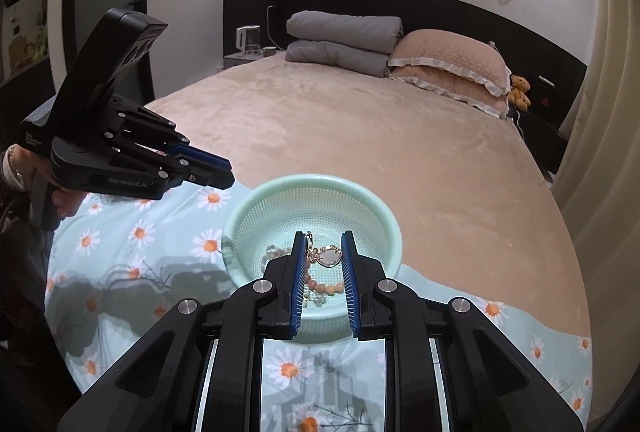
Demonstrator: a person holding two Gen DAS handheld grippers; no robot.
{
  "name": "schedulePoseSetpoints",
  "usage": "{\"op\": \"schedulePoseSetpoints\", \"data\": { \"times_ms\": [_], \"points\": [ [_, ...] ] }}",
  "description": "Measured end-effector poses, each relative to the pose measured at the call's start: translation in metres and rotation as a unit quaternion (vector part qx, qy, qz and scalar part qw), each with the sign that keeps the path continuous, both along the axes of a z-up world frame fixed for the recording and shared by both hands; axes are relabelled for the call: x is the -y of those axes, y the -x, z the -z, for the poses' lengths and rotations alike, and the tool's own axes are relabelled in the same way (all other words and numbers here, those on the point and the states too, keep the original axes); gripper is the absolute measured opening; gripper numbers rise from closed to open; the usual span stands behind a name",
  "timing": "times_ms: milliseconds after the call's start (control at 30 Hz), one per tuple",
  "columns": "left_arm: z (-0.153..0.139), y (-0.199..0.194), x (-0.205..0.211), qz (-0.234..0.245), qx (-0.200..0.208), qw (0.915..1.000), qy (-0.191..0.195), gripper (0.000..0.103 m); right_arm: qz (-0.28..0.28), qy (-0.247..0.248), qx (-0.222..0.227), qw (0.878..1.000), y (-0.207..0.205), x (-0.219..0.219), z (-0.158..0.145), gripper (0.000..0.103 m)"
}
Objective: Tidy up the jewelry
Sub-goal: 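Lower the pearl stud and charm into the colander and open both tools, then grasp the silver hoop with the left tool while the right tool grasps a small charm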
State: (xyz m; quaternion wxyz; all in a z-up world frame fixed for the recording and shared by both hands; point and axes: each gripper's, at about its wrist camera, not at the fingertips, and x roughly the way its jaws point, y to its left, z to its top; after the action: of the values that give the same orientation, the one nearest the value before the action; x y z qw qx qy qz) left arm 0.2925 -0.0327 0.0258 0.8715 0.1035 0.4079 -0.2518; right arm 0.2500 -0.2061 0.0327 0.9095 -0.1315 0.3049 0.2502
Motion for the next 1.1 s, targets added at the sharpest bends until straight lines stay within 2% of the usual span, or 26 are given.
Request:
{"op": "schedulePoseSetpoints", "data": {
  "times_ms": [233,500,600,633,667,700,733,800,867,967,1100],
  "points": [
    [0.031,-0.022,0.007,0.009,-0.029,0.9995,0.004,0.012,0.002,-0.011,-0.027,1.000,-0.030,-0.006,0.022,0.016],
    [0.059,-0.035,0.020,0.018,-0.052,0.9985,-0.010,0.011,0.005,-0.015,-0.061,0.998,-0.054,-0.009,0.055,0.017],
    [0.066,-0.037,0.022,0.018,-0.057,0.9982,-0.010,0.013,0.011,-0.013,-0.071,0.997,-0.060,-0.009,0.065,0.020],
    [0.067,-0.037,0.020,0.014,-0.051,0.9985,-0.014,0.016,0.012,-0.010,-0.074,0.997,-0.060,-0.009,0.068,0.027],
    [0.066,-0.037,0.018,0.005,-0.042,0.9989,-0.020,0.035,0.018,-0.006,-0.071,0.997,-0.059,-0.008,0.069,0.046],
    [0.064,-0.035,0.014,-0.005,-0.030,0.9993,-0.022,0.061,0.032,-0.002,-0.060,0.998,-0.058,-0.006,0.069,0.067],
    [0.060,-0.033,0.008,-0.016,-0.017,0.9995,-0.021,0.070,0.042,-0.003,-0.048,0.998,-0.055,-0.003,0.068,0.073],
    [0.051,-0.030,-0.005,-0.027,-0.002,0.9995,-0.016,0.077,0.042,-0.016,-0.039,0.998,-0.050,0.002,0.063,0.080],
    [0.049,-0.025,-0.015,-0.028,0.005,0.9991,-0.031,0.087,0.049,-0.013,-0.039,0.998,-0.047,0.005,0.061,0.084],
    [0.050,-0.018,-0.031,-0.048,0.010,0.9972,-0.056,0.089,0.050,-0.006,-0.036,0.998,-0.041,0.003,0.057,0.084],
    [0.050,-0.005,-0.054,-0.072,-0.006,0.9961,-0.051,0.092,0.051,-0.008,-0.038,0.998,-0.031,-0.003,0.052,0.084]
  ]
}}
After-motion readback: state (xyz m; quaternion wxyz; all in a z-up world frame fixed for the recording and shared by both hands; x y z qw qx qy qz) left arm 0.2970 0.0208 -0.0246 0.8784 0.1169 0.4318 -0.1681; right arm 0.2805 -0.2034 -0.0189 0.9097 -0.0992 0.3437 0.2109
